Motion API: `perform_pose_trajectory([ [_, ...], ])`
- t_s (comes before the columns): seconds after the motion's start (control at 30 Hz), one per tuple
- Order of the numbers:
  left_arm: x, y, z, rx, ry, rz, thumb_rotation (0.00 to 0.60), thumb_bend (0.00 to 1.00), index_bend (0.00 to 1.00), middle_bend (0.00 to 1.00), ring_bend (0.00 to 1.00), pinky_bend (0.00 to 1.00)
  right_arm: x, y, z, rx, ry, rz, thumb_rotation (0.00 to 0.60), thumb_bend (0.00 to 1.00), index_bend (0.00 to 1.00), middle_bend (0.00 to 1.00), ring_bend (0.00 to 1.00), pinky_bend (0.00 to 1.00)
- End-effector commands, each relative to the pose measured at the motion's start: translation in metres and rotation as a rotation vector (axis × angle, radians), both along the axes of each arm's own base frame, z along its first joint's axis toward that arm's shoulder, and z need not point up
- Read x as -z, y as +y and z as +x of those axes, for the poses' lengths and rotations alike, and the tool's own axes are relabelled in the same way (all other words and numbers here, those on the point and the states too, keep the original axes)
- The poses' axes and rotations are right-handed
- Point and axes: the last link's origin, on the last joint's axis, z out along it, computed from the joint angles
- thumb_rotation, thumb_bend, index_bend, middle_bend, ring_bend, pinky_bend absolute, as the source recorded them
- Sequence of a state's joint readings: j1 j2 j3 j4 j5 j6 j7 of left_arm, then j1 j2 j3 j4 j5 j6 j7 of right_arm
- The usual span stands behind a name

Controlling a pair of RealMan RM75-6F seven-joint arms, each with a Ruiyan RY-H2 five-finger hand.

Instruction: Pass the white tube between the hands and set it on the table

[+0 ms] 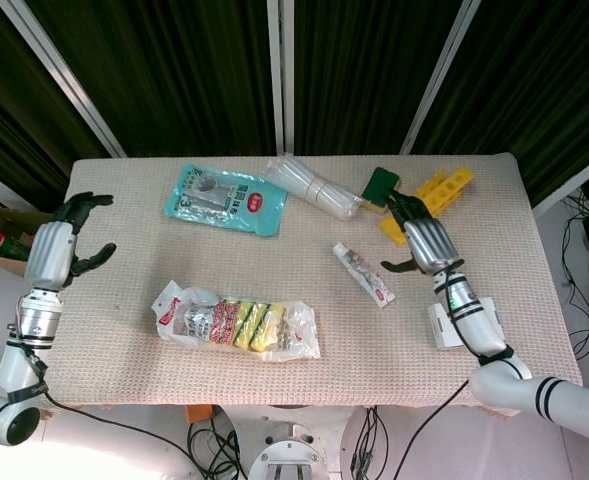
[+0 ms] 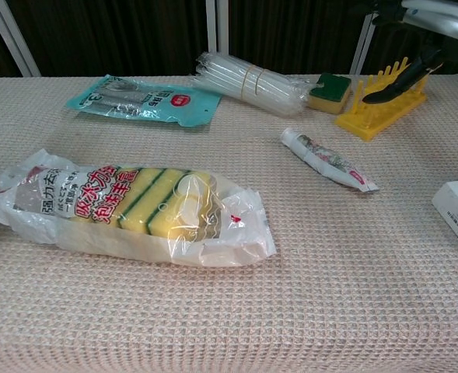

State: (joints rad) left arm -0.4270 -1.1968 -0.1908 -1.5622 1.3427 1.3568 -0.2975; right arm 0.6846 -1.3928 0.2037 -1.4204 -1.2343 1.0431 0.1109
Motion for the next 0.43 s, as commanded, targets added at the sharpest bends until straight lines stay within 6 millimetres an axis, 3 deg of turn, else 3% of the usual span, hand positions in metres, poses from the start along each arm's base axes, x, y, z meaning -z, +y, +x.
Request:
perform_pose_trajectory([
  [0.03,-0.002,-0.014,-0.007,-0.006,0.077,-0.007,0.000,0.00,0.18,0.22,0.12,0.18,-0.030,0.028,-0.027,0.024,0.021,-0.079,0.600,0.00,0.00,0.00,0.00,0.00],
  [0.2,-0.006,-0.053,-0.027,-0.057,0.313,0.047,0.000,0.00,0.17,0.21,0.12,0.18,-0.061,0.086,-0.077,0.160,0.189,-0.263,0.600,0.00,0.00,0.00,0.00,0.00],
  [0.3,-0.005,-0.077,-0.038,-0.101,0.397,0.077,0.000,0.00,0.17,0.21,0.12,0.18,-0.067,0.116,-0.104,0.284,0.215,-0.318,0.600,0.00,0.00,0.00,0.00,0.00],
  [0.43,-0.001,-0.102,-0.050,-0.157,0.427,0.090,0.000,0.00,0.17,0.21,0.12,0.18,-0.064,0.142,-0.124,0.354,0.179,-0.347,0.600,0.00,0.00,0.00,0.00,0.00],
])
